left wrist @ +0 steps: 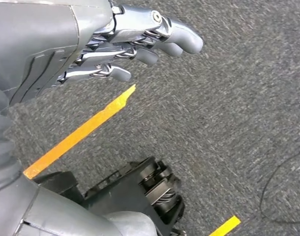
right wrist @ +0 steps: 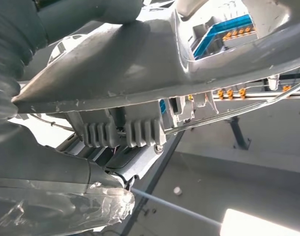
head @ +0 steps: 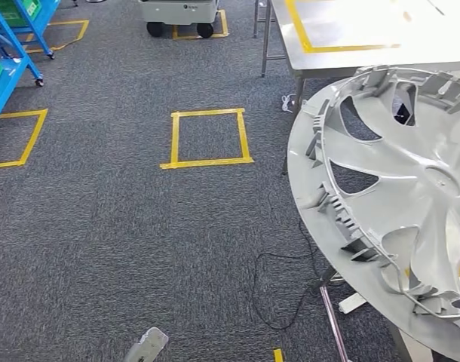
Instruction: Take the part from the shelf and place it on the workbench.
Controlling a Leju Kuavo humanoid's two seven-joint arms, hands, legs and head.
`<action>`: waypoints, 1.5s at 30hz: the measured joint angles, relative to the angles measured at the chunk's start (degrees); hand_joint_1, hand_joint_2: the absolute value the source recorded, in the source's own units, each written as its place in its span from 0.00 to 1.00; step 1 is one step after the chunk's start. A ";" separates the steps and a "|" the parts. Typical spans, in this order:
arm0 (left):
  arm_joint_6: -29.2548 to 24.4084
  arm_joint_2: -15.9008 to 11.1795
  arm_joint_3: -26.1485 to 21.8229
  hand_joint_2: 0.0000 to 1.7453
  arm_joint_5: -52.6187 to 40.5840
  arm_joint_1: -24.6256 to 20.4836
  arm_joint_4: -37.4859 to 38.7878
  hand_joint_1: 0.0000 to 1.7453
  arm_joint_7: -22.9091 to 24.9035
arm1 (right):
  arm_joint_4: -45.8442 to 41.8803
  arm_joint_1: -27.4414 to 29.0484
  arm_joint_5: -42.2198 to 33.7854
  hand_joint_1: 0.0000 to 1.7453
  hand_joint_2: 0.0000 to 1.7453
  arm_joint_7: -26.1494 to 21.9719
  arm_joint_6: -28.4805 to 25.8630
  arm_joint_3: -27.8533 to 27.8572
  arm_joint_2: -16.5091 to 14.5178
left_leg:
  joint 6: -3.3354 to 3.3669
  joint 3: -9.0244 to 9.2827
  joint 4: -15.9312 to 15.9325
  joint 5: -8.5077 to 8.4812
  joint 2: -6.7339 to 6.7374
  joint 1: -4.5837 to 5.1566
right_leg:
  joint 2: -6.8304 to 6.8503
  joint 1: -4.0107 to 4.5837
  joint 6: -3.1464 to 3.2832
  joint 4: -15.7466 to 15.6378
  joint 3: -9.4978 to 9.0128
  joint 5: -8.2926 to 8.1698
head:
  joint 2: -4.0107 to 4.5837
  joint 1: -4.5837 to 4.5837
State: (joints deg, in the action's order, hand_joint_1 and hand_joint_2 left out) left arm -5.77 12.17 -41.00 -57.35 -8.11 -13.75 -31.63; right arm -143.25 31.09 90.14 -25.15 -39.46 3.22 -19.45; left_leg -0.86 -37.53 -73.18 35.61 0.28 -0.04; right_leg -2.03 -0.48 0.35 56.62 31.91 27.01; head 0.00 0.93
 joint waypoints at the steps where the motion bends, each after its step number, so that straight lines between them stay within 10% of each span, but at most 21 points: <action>1: -0.01 -0.02 0.00 1.00 0.01 -0.03 0.00 0.00 0.00 | 0.00 0.01 0.00 1.00 1.00 0.13 -0.01 0.05 -0.01 | 0.15 1.10 2.63 -2.04 -0.22 -0.01 | -0.62 0.00 -0.03 0.02 -0.09 0.01 | 0.00 0.02; 3: -0.36 -0.11 -0.01 1.00 0.14 -0.08 0.00 0.00 0.00 | 0.00 0.26 0.01 1.00 1.00 1.66 -0.01 0.65 -0.02 | 0.67 4.78 10.76 -6.33 -3.00 -0.17 | -1.74 -0.03 -0.24 0.17 -0.09 0.04 | 0.00 0.03; 6: -1.37 -0.29 -0.04 1.00 0.44 0.16 0.00 0.00 0.09 | 0.00 1.06 -0.02 1.00 1.00 6.25 0.00 3.69 -0.05 | 1.12 7.17 16.37 -7.54 -5.44 -0.23 | -3.46 -0.24 -1.22 0.41 0.73 -0.22 | 0.00 0.07; 8: -1.69 -0.29 -0.07 1.00 0.54 0.18 0.00 0.00 0.15 | 0.01 1.73 -0.02 1.00 1.00 7.47 0.00 5.46 -0.16 | 1.49 7.23 16.85 -7.71 -3.94 -0.16 | -4.26 -0.50 -1.92 0.53 1.48 -0.39 | 0.00 0.08; 10: -1.82 -0.22 -0.09 1.00 0.61 0.03 0.00 0.00 0.15 | 0.01 2.08 -0.03 1.00 1.00 7.57 -0.01 6.63 -0.24 | 2.09 7.44 17.36 -7.96 -2.20 -0.23 | -2.15 -0.41 -2.35 3.30 3.22 1.26 | 0.00 0.34; 14: -1.93 -0.28 -0.11 1.00 0.79 0.23 0.00 0.00 -0.01 | 0.02 2.67 -0.02 1.00 1.00 8.70 -0.01 8.12 -0.24 | 2.54 7.49 17.41 -7.75 1.64 -0.01 | 1.61 -0.53 -3.13 16.86 9.93 7.14 | 0.00 0.62; 16: -2.06 -0.31 -0.13 1.00 0.97 0.23 0.00 0.00 -0.10 | 0.02 3.36 -0.02 1.00 1.00 9.83 0.00 8.72 -0.24 | 2.38 7.61 17.39 -7.58 3.10 -0.01 | 2.11 -0.72 -3.36 15.08 8.75 5.25 | 0.00 0.66; 19: -2.20 -0.35 -0.15 1.00 1.09 0.16 0.00 0.00 -0.11 | -0.02 3.87 -0.01 1.00 1.00 10.54 -0.01 9.42 -0.24 | 1.63 8.11 17.29 -7.09 4.69 0.21 | 4.95 -0.52 -3.11 3.27 1.88 0.89 | 0.00 0.60; 21: -2.22 -0.42 -0.15 1.00 1.13 0.10 0.00 0.00 -0.11 | -0.08 4.08 -0.02 1.00 1.00 10.58 -0.01 9.63 -0.24 | 1.15 8.31 17.17 -6.82 5.21 0.46 | 5.75 -0.21 -2.55 0.55 0.20 0.74 | 0.00 0.46; 27: -2.25 -0.33 -0.17 1.00 1.24 -0.08 0.00 0.00 -0.21 | -0.26 4.66 -0.02 1.00 1.00 11.14 -0.02 10.44 -0.33 | -0.09 8.12 15.52 -5.12 4.12 0.04 | 3.48 -0.28 -1.06 0.46 0.29 0.50 | 0.00 0.39; 31: -2.28 -0.41 -0.23 1.00 1.45 0.38 0.00 0.00 -0.26 | -0.35 4.84 -0.02 1.00 1.00 11.44 -0.02 10.87 -0.46 | -0.35 2.01 2.65 0.82 0.33 -0.17 | 0.45 -0.07 -0.14 0.46 0.33 0.23 | 0.00 0.24; 33: -2.29 -0.49 -0.28 1.00 1.56 0.62 0.00 0.00 -0.27 | -0.35 4.90 -0.02 1.00 1.00 11.69 -0.02 11.05 -0.46 | -0.01 0.84 1.68 -0.77 -0.07 -0.16 | -1.24 0.09 -0.09 0.49 0.19 0.24 | 0.00 0.24; 36: -2.33 -0.61 -0.33 1.00 1.64 0.58 0.00 0.00 -0.31 | -0.34 5.03 -0.02 1.00 1.00 12.47 -0.02 11.29 -0.46 | 0.93 4.11 10.88 -7.19 -3.06 -0.14 | -3.41 0.18 -0.16 0.58 -0.01 0.29 | 0.00 0.27; 40: -2.46 -0.78 -0.43 1.00 1.73 0.49 0.00 0.00 -0.37 | -0.32 5.38 -0.02 1.00 1.00 13.18 -0.02 11.61 -0.49 | 1.50 6.08 16.14 -8.12 -4.35 -0.14 | -6.02 -0.20 -1.29 0.83 1.19 0.11 | 0.00 0.26; 45: -2.61 -0.63 -0.51 1.00 1.79 0.46 0.00 0.00 -0.44 | -0.31 5.74 -0.03 1.00 1.00 13.38 -0.02 11.99 -0.52 | 2.56 6.50 17.36 -8.59 -0.44 -0.29 | 1.01 -0.24 -2.49 11.13 6.73 6.12 | 0.00 0.77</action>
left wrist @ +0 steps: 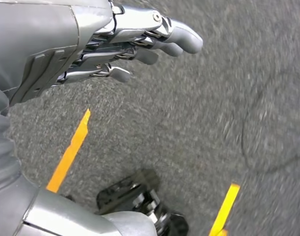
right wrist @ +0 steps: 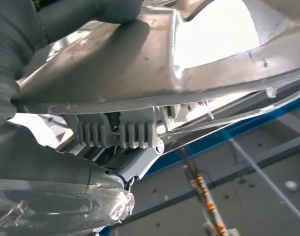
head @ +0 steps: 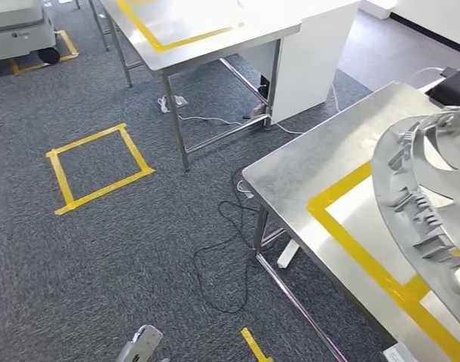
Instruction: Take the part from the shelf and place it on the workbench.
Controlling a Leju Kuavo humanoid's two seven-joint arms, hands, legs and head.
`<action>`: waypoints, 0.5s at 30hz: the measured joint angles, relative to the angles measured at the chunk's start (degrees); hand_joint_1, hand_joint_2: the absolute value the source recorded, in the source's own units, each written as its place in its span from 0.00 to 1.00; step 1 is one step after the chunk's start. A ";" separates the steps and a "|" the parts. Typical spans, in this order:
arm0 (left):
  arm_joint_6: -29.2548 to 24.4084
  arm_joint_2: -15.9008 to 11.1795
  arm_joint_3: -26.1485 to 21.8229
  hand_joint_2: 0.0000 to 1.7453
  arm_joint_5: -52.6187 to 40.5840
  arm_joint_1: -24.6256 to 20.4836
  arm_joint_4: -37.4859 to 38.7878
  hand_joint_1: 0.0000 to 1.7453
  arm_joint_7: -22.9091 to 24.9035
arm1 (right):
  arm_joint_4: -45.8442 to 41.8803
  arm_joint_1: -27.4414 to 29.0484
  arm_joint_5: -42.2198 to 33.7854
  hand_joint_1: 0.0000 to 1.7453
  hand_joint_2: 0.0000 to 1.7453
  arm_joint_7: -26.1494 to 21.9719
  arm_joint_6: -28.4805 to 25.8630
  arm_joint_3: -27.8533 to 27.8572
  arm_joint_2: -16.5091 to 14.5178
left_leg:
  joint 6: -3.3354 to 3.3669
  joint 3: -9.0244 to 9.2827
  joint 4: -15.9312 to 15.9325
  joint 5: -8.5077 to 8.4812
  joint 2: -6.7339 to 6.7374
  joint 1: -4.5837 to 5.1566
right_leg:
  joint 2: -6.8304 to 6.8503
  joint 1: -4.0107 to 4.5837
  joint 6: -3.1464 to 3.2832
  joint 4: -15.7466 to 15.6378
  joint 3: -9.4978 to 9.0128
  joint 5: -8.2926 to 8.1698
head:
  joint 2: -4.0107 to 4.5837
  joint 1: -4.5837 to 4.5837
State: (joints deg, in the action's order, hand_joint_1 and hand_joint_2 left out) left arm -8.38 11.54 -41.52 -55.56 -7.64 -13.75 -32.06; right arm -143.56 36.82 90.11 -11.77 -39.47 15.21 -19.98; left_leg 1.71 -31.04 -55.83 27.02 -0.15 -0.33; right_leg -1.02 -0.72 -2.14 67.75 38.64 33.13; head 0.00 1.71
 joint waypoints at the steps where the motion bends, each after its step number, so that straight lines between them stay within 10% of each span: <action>1: -0.02 -0.03 -0.01 1.00 0.00 0.14 0.00 0.00 0.00 | 0.01 0.02 0.01 1.00 1.00 0.06 0.00 0.01 0.00 | 0.01 -0.04 -0.02 0.06 0.94 0.01 | 0.39 -0.17 -0.32 3.31 1.59 1.30 | 0.00 0.03; 3: -0.03 -0.05 -0.03 1.00 0.01 0.24 0.00 0.00 0.00 | 0.03 0.20 0.01 1.00 1.00 0.39 0.00 0.05 0.00 | -0.16 -0.06 -0.08 0.21 2.65 -0.04 | 0.85 -0.58 -0.95 4.52 1.94 0.79 | 0.00 0.04; 6: -0.03 -0.08 -0.05 1.00 0.04 0.23 0.00 0.00 -0.01 | 0.08 0.42 0.01 1.00 1.00 1.12 0.00 0.10 0.00 | -1.04 0.28 -0.48 0.78 4.58 -0.07 | 3.61 -0.93 -1.54 -5.91 -4.30 -3.79 | 0.00 0.08; 10: -0.04 -0.14 -0.08 1.00 0.07 0.15 0.00 0.00 -0.11 | 0.26 1.06 0.01 1.00 1.00 1.90 0.00 0.35 -0.01 | -2.47 0.84 -0.92 1.28 6.45 0.13 | 3.67 -0.48 0.03 -9.90 -6.67 -4.47 | 0.00 -0.19; 13: -0.10 -0.07 -0.08 1.00 0.17 -0.01 0.00 0.00 -0.19 | 0.34 1.48 0.01 1.00 1.00 2.37 -0.02 0.66 -0.13 | -3.27 0.13 -3.60 3.68 4.20 -0.31 | 1.99 -0.62 1.15 -10.10 -6.80 -4.68 | 0.00 -0.29; 15: -0.18 -0.08 -0.08 1.00 0.22 0.16 0.00 0.00 -0.23 | 0.43 1.50 0.01 1.00 1.00 2.38 -0.01 0.80 -0.19 | -3.29 -3.15 -10.73 7.51 1.45 -0.36 | 0.73 -0.57 1.61 -10.12 -6.75 -4.79 | 0.00 -0.47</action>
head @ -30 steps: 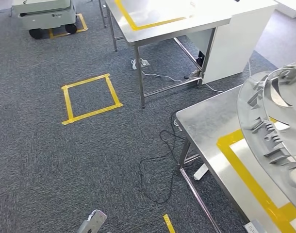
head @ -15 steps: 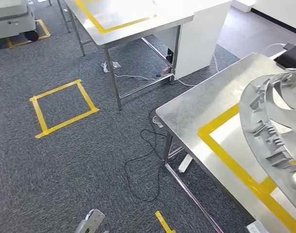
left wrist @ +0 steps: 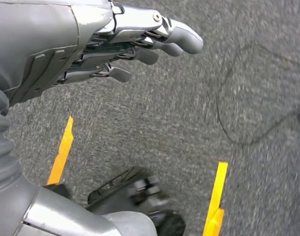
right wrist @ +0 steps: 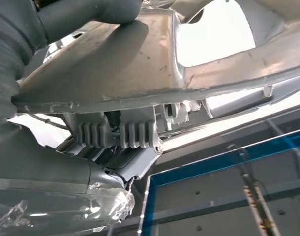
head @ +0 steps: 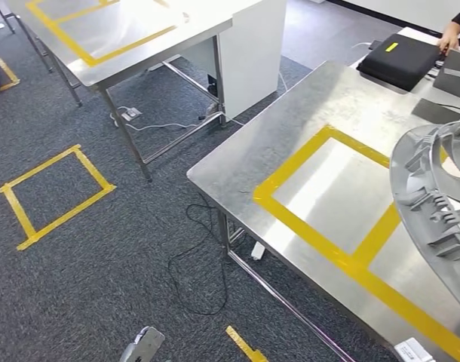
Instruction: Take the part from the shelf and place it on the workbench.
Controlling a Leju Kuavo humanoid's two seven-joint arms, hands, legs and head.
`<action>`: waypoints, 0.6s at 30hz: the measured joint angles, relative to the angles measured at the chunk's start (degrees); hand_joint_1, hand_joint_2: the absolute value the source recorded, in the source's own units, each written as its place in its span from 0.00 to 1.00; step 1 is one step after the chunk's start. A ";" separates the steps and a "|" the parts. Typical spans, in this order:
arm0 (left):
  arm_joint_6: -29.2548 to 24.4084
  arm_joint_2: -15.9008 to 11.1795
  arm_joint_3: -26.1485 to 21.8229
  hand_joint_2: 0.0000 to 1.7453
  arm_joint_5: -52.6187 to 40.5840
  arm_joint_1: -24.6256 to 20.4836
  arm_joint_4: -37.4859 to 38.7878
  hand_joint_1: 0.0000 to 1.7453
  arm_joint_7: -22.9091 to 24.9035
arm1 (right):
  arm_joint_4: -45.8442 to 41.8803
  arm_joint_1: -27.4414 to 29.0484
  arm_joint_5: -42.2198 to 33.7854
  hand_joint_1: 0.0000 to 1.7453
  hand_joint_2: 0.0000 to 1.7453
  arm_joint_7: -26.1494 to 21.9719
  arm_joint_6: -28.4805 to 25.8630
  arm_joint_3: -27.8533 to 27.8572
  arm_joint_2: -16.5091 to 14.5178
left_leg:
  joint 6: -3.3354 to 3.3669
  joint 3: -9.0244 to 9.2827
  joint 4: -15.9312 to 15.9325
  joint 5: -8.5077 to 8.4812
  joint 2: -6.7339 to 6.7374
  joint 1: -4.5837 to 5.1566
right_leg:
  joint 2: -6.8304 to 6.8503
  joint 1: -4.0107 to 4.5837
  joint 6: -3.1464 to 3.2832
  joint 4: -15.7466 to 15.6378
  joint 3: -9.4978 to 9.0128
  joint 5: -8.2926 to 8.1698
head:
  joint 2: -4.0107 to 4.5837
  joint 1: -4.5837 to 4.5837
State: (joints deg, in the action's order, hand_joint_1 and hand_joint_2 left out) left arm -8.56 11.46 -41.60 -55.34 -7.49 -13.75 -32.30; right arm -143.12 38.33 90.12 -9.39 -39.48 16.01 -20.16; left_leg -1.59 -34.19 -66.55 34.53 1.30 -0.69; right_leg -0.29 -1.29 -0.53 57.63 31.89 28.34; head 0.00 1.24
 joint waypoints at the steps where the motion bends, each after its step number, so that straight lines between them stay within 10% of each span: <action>1: -0.02 -0.01 -0.01 1.00 0.02 0.16 0.00 0.00 -0.01 | 0.10 0.02 0.00 1.00 1.00 -0.01 0.01 0.04 -0.01 | 0.12 -1.95 -3.92 1.50 -0.57 0.04 | -0.76 0.13 0.12 0.01 0.03 -0.01 | 0.00 -0.05; 3: -0.04 -0.03 -0.02 1.00 0.07 0.38 0.00 0.00 -0.01 | 0.36 0.14 0.00 1.00 1.00 0.01 0.01 0.11 -0.01 | 0.61 -3.91 -7.19 1.35 -1.00 0.20 | -2.34 0.43 0.20 0.02 -0.02 -0.03 | 0.00 -0.08; 7: -0.07 -0.27 -0.04 1.00 0.15 0.35 0.00 0.00 -0.08 | 0.69 0.41 -0.19 1.00 1.00 0.02 0.01 0.21 -0.01 | 2.59 1.15 5.24 -6.29 -4.26 0.83 | -5.36 0.73 0.12 0.10 -0.10 -0.03 | 0.00 -0.02; 11: -0.08 -0.32 -0.08 1.00 0.18 0.24 0.00 0.00 -0.32 | 1.22 1.17 -0.54 1.00 1.00 0.49 0.01 0.37 -0.01 | 2.95 2.88 9.39 -6.71 -4.49 0.80 | -7.22 0.51 -0.78 0.11 0.88 -0.28 | 0.00 -0.05; 15: -0.10 -0.13 -0.21 1.00 0.23 0.23 0.01 0.00 -0.38 | 1.90 1.62 -2.31 1.00 1.00 0.79 0.01 0.65 -0.01 | 3.39 3.38 10.63 -7.10 -1.63 0.55 | -1.42 0.69 -1.72 8.23 5.06 4.45 | 0.00 0.62; 18: -0.10 -0.11 -0.45 1.00 0.23 0.52 0.00 0.00 -0.37 | 2.92 1.78 -4.54 1.00 1.00 0.51 0.01 1.20 -0.01 | 3.34 3.50 10.55 -6.85 0.89 0.63 | 0.01 0.35 -2.49 15.30 8.56 6.39 | 0.00 0.70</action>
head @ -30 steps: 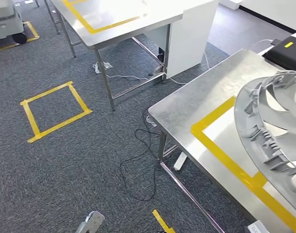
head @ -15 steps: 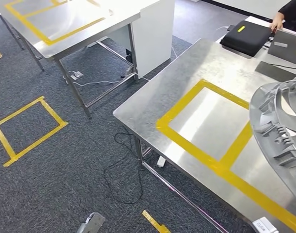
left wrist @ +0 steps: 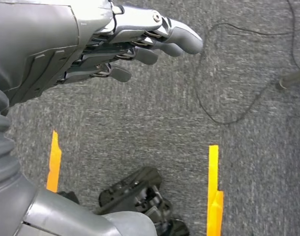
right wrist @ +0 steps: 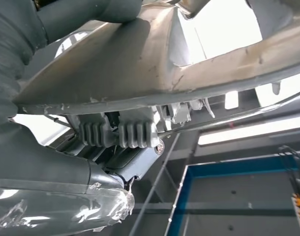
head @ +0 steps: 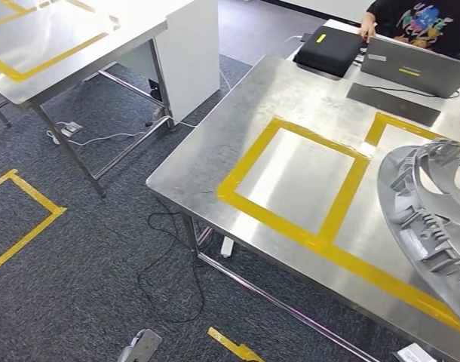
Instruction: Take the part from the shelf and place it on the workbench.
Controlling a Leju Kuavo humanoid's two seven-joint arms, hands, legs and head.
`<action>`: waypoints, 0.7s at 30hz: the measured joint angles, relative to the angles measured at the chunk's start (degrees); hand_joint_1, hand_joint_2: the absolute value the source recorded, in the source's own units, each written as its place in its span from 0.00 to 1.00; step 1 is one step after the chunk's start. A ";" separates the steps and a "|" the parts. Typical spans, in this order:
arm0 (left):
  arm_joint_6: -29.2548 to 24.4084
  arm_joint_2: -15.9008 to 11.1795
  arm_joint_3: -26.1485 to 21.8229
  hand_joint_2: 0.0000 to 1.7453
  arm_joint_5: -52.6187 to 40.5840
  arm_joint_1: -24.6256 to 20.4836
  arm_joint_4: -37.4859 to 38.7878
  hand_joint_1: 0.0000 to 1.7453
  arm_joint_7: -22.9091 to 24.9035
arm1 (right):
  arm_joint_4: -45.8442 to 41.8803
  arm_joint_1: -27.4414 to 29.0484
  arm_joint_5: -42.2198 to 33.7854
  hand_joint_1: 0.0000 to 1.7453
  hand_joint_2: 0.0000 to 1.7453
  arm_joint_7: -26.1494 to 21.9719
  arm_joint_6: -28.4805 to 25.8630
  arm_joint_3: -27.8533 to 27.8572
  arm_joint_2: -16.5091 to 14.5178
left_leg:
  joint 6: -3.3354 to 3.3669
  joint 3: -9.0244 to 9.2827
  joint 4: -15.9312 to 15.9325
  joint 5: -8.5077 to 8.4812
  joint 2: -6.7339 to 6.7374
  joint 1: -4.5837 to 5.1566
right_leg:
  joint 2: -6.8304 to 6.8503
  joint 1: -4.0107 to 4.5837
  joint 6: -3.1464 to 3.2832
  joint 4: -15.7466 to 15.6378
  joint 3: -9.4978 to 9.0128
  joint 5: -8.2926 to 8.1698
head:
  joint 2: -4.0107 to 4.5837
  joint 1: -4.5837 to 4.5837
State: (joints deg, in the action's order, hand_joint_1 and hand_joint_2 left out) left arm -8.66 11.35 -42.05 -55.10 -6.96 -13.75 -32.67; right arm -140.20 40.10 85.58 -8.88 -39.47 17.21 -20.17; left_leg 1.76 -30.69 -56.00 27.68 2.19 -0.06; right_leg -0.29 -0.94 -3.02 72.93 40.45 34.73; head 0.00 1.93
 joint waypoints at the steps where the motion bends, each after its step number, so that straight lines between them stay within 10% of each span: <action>1: -0.01 0.03 -0.07 1.00 0.00 -0.01 0.00 0.00 0.01 | 0.35 0.07 -0.76 1.00 1.00 -0.20 0.00 0.26 0.00 | -0.11 0.12 -0.03 0.13 0.74 -0.02 | 0.31 -0.13 -0.19 -1.52 -0.81 -1.35 | 0.00 0.01; 5: -0.11 0.03 -0.23 1.00 0.00 -0.07 0.00 0.00 0.01 | 1.90 0.45 -6.88 1.00 1.00 -2.21 0.01 1.37 0.00 | -1.20 0.87 -0.45 0.96 2.86 0.30 | 3.77 0.01 0.16 -14.54 -8.06 -6.26 | 0.00 0.01; 8: -0.17 -0.01 -0.34 1.00 -0.02 -0.13 0.00 0.00 0.04 | 3.83 1.35 -12.07 1.00 1.00 -4.33 0.00 1.93 -0.01 | -1.96 1.19 -0.55 1.21 4.09 0.37 | 2.59 0.20 1.44 -15.31 -8.41 -6.35 | 0.00 -0.05; 11: -0.16 0.01 -0.36 1.00 -0.08 -0.30 0.00 0.00 0.05 | 5.68 1.83 -13.60 1.00 1.00 -5.29 0.00 2.27 -0.04 | -2.79 -0.25 -4.55 4.37 1.19 -0.01 | 0.99 -0.07 2.45 -15.50 -8.34 -6.71 | 0.00 -0.28; 14: -0.15 0.00 -0.39 1.00 -0.09 0.06 0.00 0.00 0.07 | 6.87 1.89 -13.87 1.00 1.00 -5.53 0.00 2.32 -0.04 | -2.88 -5.46 -15.71 9.34 -1.58 -0.15 | -0.95 0.08 2.96 -15.46 -8.11 -6.89 | 0.00 -0.41; 16: -0.15 -0.06 -0.40 1.00 -0.09 0.25 0.00 0.00 0.08 | 7.44 1.94 -13.88 1.00 1.00 -5.66 0.00 2.38 -0.05 | -2.42 -6.23 -16.62 7.99 -1.91 -0.07 | -2.54 0.35 3.07 -15.44 -8.10 -6.97 | 0.00 -0.42; 19: -0.15 -0.32 -0.41 1.00 -0.10 0.17 0.01 0.00 0.08 | 8.02 2.01 -14.13 1.00 1.00 -5.79 0.03 2.40 -0.04 | -0.59 -1.76 -6.29 1.88 -3.53 0.37 | -4.40 0.78 3.14 -15.35 -8.20 -7.07 | 0.00 -0.38; 21: -0.20 -0.47 -0.44 1.00 -0.11 -0.03 0.01 0.00 0.08 | 8.52 2.22 -14.87 1.00 1.00 -5.86 0.65 2.41 -0.04 | 0.18 0.08 -1.88 0.75 -4.40 0.69 | -5.10 0.75 2.90 -15.23 -7.91 -7.17 | 0.00 -0.43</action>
State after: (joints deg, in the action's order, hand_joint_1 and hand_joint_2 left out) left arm -8.86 10.89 -42.49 -55.22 -6.99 -13.74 -32.58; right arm -131.68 42.33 70.71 -14.74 -38.83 19.62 -20.22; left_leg 1.94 -30.61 -57.88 28.43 -2.22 0.63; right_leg -5.38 -0.19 -0.12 57.70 32.54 27.56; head 0.00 1.50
